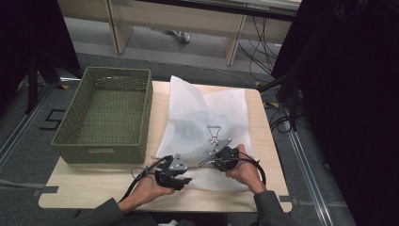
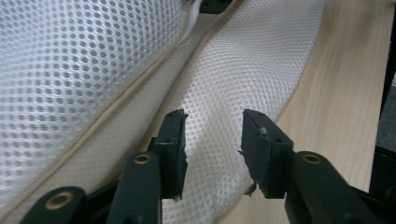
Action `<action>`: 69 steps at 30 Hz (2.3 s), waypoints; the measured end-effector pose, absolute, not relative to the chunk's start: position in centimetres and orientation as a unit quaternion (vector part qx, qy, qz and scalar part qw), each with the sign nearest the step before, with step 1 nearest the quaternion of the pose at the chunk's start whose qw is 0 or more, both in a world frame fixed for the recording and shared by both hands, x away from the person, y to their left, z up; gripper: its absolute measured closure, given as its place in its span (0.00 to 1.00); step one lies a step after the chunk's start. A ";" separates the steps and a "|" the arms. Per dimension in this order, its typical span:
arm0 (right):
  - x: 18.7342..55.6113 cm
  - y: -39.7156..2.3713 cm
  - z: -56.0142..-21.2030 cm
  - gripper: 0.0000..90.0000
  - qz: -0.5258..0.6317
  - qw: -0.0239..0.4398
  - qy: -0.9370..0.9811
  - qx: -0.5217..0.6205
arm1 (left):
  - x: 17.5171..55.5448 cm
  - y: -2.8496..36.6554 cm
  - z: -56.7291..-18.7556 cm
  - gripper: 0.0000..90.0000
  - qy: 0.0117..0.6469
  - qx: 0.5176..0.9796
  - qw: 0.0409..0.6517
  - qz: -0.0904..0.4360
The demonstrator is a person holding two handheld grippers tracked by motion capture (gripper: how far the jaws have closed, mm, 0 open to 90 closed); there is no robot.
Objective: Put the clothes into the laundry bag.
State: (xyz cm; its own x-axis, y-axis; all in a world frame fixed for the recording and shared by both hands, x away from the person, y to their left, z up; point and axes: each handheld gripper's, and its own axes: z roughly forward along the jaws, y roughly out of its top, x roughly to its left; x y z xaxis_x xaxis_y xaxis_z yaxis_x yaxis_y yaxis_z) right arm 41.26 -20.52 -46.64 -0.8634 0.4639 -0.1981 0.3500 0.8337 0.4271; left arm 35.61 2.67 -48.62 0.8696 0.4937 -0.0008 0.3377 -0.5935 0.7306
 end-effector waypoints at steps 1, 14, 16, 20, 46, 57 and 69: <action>41.1 -20.5 -46.5 0.85 0.193 0.151 0.946 0.211 | 35.5 2.9 -48.5 0.64 0.239 0.885 0.385 0.103; 37.7 -21.6 -44.4 0.69 0.237 0.199 0.928 0.209 | 34.1 5.7 -47.7 0.53 0.255 0.878 0.386 0.120; 37.3 -21.7 -44.2 0.67 0.252 0.183 0.926 0.214 | 33.9 5.9 -47.6 0.51 0.262 0.875 0.390 0.119; 36.6 -22.1 -44.1 0.64 0.262 0.200 0.917 0.225 | 33.5 6.6 -47.3 0.47 0.272 0.871 0.392 0.120; 35.3 -25.5 -43.6 0.45 0.356 0.248 0.841 0.322 | 30.3 14.5 -46.3 0.36 0.333 0.836 0.409 0.156; 34.6 -25.9 -43.7 0.42 0.367 0.241 0.830 0.345 | 29.9 15.6 -46.4 0.29 0.340 0.820 0.433 0.153; 34.1 -25.8 -44.2 0.31 0.373 0.228 0.820 0.369 | 29.5 17.7 -46.1 0.17 0.331 0.826 0.427 0.161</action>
